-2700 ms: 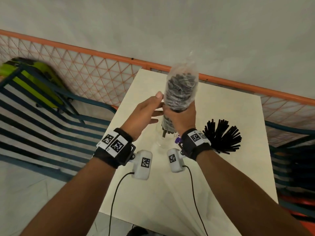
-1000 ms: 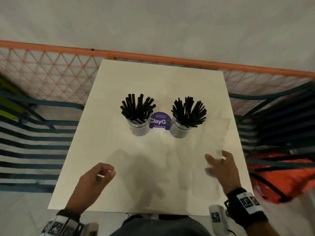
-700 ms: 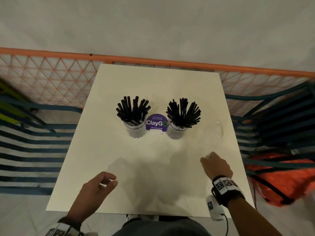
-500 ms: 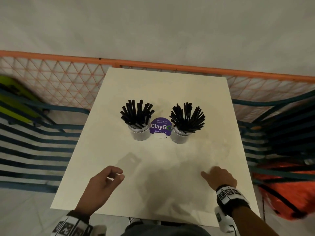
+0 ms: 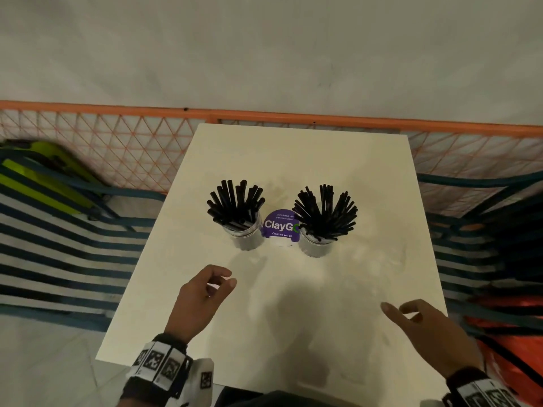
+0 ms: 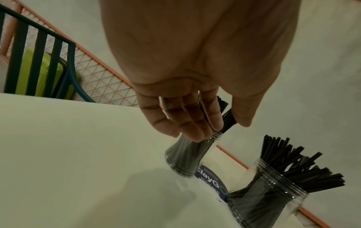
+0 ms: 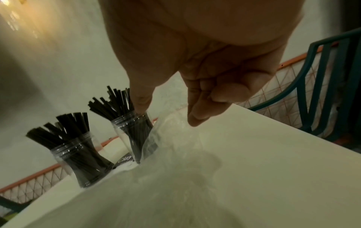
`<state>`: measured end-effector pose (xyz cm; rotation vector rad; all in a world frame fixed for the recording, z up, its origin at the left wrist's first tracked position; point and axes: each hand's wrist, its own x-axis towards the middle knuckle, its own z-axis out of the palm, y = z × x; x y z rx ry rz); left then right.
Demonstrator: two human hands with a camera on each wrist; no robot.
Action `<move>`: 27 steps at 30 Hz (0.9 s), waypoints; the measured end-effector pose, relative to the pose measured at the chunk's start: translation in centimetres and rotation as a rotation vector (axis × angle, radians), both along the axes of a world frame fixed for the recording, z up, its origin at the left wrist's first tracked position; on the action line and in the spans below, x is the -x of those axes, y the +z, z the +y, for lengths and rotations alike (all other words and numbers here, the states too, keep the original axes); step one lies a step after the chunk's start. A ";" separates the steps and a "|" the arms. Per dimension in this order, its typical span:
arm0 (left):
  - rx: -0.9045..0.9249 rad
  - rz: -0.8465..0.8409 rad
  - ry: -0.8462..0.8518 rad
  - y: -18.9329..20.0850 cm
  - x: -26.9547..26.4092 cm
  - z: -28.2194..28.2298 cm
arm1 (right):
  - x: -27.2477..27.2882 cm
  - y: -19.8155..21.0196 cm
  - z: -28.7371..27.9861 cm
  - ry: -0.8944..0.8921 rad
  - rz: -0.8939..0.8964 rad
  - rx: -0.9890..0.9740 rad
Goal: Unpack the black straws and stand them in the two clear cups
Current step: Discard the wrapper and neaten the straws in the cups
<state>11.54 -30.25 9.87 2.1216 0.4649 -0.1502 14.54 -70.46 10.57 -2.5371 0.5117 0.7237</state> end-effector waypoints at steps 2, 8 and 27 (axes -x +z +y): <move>0.018 0.021 0.045 -0.1 -0.5 0.0 | 0.0 0.9 -0.4 0.048 -0.054 -0.012; 0.014 0.006 0.087 -1.1 -5.2 2.7 | -1.3 5.7 4.8 0.294 -0.278 -0.217; -0.038 -0.410 -0.533 -2.6 -17.9 5.0 | -12.3 -0.5 28.4 0.138 -0.374 -0.587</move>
